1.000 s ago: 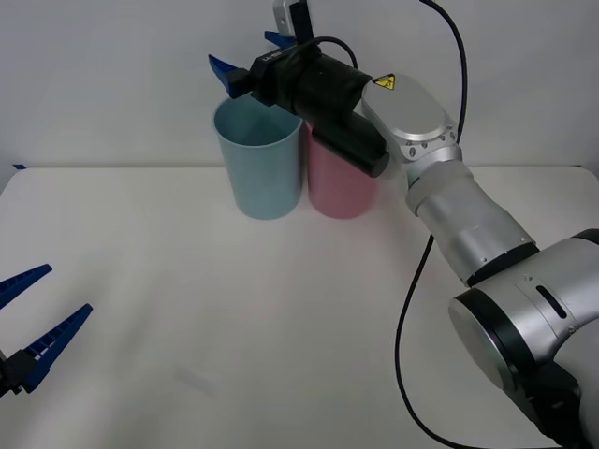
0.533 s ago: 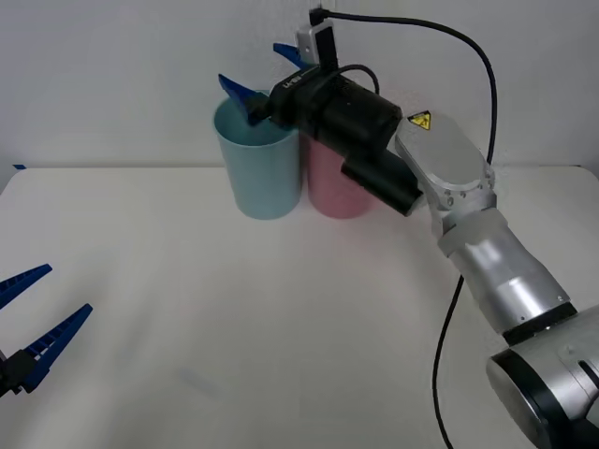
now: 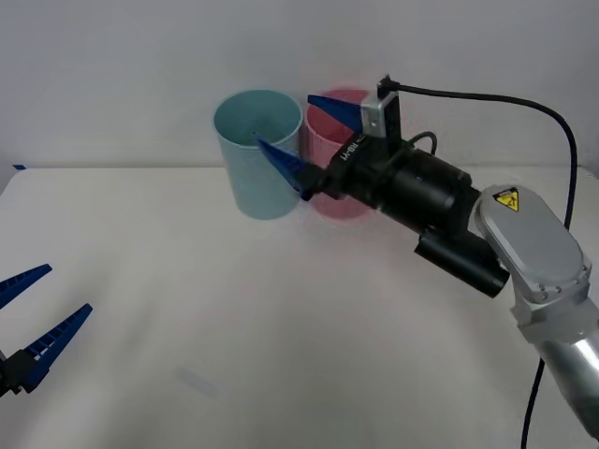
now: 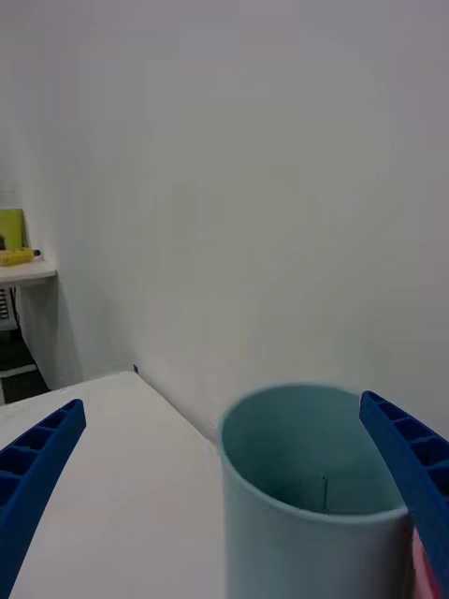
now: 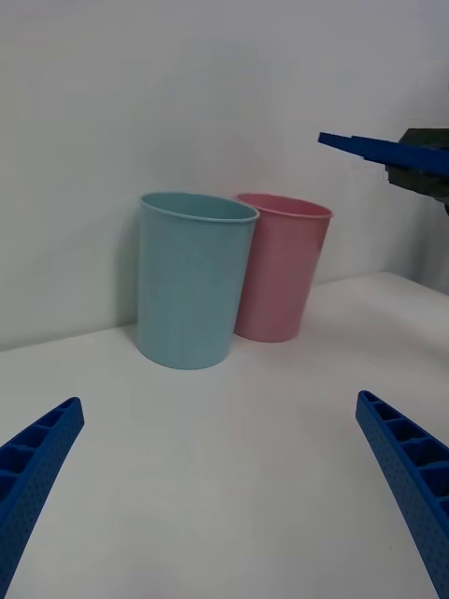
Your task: Grasp the object on the table and drop it into the matching bin: aluminum can to the light blue bin, PET bottle to the pink bin.
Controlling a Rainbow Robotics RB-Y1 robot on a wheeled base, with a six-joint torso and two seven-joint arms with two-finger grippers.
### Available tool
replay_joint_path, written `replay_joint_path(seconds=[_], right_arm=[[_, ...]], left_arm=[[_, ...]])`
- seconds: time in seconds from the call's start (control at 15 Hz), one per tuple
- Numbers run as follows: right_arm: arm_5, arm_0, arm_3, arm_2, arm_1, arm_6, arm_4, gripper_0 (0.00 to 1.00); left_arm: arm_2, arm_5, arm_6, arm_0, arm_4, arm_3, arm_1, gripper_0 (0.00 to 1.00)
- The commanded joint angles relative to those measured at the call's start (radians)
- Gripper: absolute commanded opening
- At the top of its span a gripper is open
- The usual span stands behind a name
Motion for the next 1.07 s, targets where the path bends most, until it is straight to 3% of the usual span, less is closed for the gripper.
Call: replay_joint_path(seconds=[0.07, 0.4, 0.67, 1.07], right_arm=[[-0.050, 0.134, -0.127, -0.027, -0.075, 0.010, -0.051, 1.00], [-0.275, 0.322, -0.196, -0.181, -0.137, 0.042, -0.096, 1.00], [-0.433, 0.445, -0.196, -0.302, -0.144, 0.154, -0.139, 1.00], [-0.627, 0.683, -0.197, -0.510, -0.157, 0.167, -0.192, 1.00]], left_arm=[[0.000, 0.000, 0.000, 0.000, 0.000, 0.000, 0.000, 1.00], [0.000, 0.000, 0.000, 0.000, 0.000, 0.000, 0.000, 1.00], [0.000, 0.000, 0.000, 0.000, 0.000, 0.000, 0.000, 1.00], [0.000, 0.000, 0.000, 0.000, 0.000, 0.000, 0.000, 1.00]])
